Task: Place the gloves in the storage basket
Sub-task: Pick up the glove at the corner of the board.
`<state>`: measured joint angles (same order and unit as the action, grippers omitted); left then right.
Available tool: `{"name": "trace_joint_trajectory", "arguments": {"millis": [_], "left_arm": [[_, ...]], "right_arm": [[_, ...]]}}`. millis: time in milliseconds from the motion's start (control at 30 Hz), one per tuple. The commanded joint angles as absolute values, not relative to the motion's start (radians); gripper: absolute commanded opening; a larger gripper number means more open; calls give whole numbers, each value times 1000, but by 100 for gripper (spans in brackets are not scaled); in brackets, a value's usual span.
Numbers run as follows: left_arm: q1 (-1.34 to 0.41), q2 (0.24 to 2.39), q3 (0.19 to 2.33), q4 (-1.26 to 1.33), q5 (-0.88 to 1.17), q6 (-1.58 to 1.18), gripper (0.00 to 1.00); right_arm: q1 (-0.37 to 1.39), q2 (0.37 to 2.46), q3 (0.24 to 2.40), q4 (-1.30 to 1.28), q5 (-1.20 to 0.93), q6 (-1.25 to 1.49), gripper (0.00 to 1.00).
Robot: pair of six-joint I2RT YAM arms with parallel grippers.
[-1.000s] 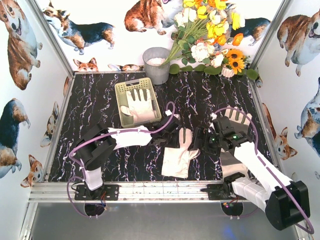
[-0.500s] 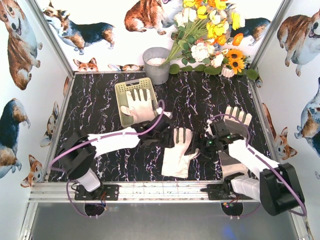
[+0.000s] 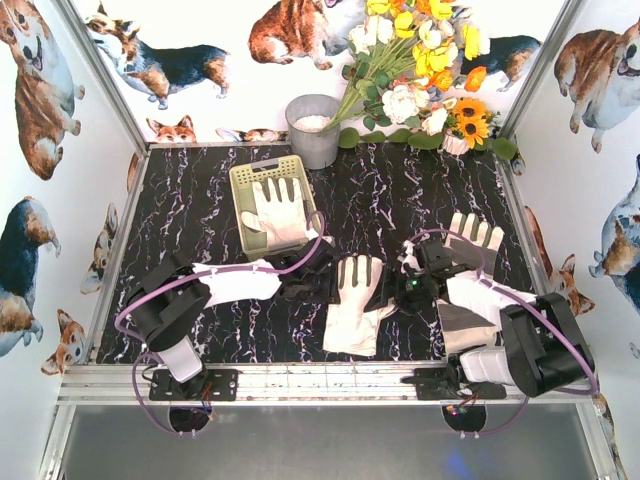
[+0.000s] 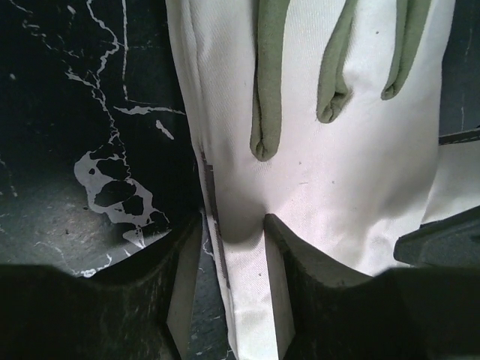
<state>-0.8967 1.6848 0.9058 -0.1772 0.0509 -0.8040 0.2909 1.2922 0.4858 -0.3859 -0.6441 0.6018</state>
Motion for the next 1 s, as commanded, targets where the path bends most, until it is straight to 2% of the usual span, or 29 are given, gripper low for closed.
{"name": "trace_joint_trajectory", "arguments": {"millis": [0, 33, 100, 400, 667, 967], "left_arm": [[-888, 1711, 895, -129, 82, -812, 33], [-888, 1713, 894, -130, 82, -811, 33], [-888, 1715, 893, -130, 82, -810, 32], [-888, 1673, 935, -191, 40, -777, 34], [-887, 1531, 1166, -485, -155, -625, 55], [-889, 1346, 1141, -439, -186, -601, 68]], "right_arm": [[287, 1322, 463, -329, -626, 567, 67], [287, 1324, 460, -326, -625, 565, 65], [287, 1326, 454, -318, -628, 567, 55], [287, 1287, 507, -391, -645, 574, 0], [287, 1191, 718, -736, -569, 568, 0], [287, 1194, 942, -935, -500, 576, 0]]}}
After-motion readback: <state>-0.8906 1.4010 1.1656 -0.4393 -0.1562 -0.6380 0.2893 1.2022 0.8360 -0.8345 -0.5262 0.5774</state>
